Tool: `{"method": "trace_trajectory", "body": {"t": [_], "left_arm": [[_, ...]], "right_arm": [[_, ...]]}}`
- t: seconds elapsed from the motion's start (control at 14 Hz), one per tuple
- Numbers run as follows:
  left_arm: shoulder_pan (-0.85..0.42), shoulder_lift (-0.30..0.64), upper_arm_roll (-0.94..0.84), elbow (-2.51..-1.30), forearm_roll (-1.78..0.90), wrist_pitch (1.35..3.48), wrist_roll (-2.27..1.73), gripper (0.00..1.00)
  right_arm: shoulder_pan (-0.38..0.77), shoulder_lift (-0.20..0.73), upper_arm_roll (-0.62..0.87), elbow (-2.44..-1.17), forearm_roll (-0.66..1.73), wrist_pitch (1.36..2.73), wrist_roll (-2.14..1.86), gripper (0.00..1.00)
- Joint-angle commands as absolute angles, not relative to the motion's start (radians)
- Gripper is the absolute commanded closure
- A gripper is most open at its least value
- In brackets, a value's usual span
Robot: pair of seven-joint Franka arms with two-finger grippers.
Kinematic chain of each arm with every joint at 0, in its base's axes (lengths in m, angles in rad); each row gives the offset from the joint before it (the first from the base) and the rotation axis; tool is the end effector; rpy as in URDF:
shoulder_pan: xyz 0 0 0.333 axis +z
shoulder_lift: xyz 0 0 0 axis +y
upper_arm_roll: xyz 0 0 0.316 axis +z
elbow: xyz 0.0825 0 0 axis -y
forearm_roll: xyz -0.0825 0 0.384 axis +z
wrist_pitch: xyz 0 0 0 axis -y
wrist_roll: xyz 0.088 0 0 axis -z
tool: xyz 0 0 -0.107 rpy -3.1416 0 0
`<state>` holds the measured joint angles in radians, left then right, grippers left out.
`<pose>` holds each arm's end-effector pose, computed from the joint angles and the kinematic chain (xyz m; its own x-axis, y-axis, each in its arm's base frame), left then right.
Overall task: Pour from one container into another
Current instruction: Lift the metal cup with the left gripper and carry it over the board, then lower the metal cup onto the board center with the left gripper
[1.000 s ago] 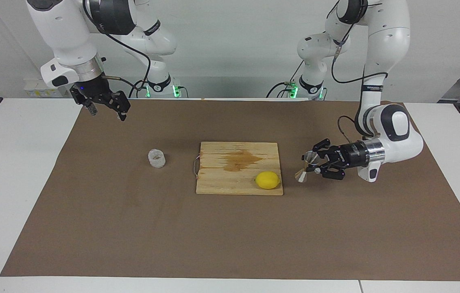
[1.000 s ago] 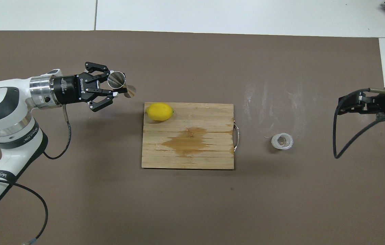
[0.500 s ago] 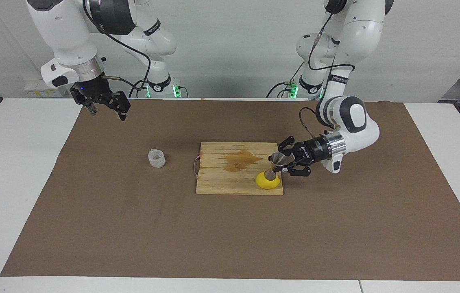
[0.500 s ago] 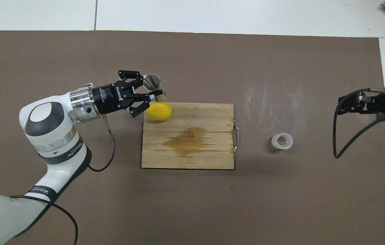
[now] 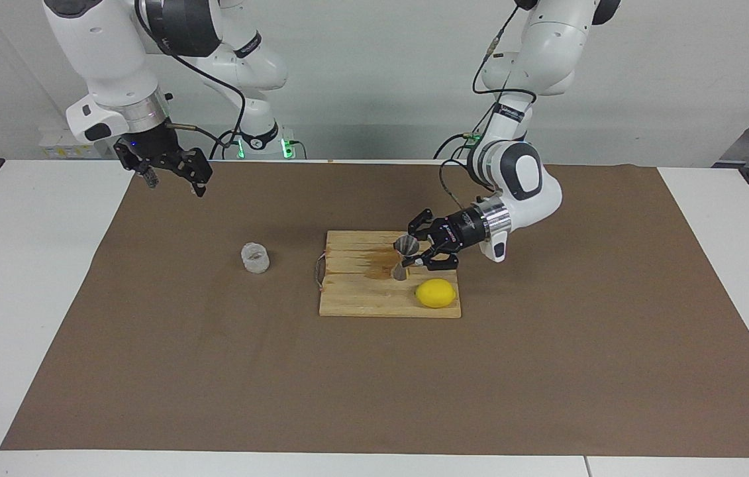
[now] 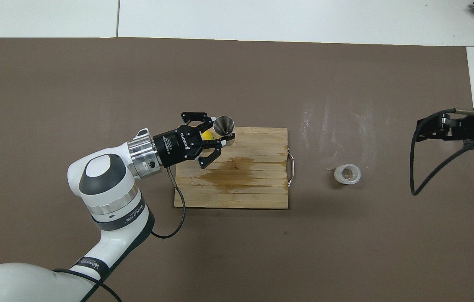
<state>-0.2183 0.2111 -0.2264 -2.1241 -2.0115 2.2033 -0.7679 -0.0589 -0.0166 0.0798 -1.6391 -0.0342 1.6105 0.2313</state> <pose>0.5191 -0.2782 0.3407 -0.1056 0.0959 -0.9898 0.9515 0.2989 -0.0726 0.5517 0.0083 0.6049 0.9782 -0.2074 -0.0036 -0.2071 -0.9776 0.0373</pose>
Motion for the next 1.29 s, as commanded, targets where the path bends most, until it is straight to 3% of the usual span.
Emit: {"method": "trace_trajectory", "body": {"t": [0.0,0.5,1.21], "left_arm": [[-0.253,0.161,-0.210,-2.200,-2.054,2.209,-0.672,1.00],[-0.282,0.172,-0.210,-2.301,-2.160,2.146,-0.511,1.00],[-0.342,0.209,-0.212,-2.330,-2.249,2.138,-0.396,1.00]], "right_arm": [[-0.072,-0.020,0.084,-1.640,-0.014,1.608,0.216,0.00],[-0.072,-0.021,0.083,-1.640,-0.014,1.608,0.216,0.00],[-0.072,-0.021,0.084,-1.640,-0.015,1.608,0.216,0.00]]}}
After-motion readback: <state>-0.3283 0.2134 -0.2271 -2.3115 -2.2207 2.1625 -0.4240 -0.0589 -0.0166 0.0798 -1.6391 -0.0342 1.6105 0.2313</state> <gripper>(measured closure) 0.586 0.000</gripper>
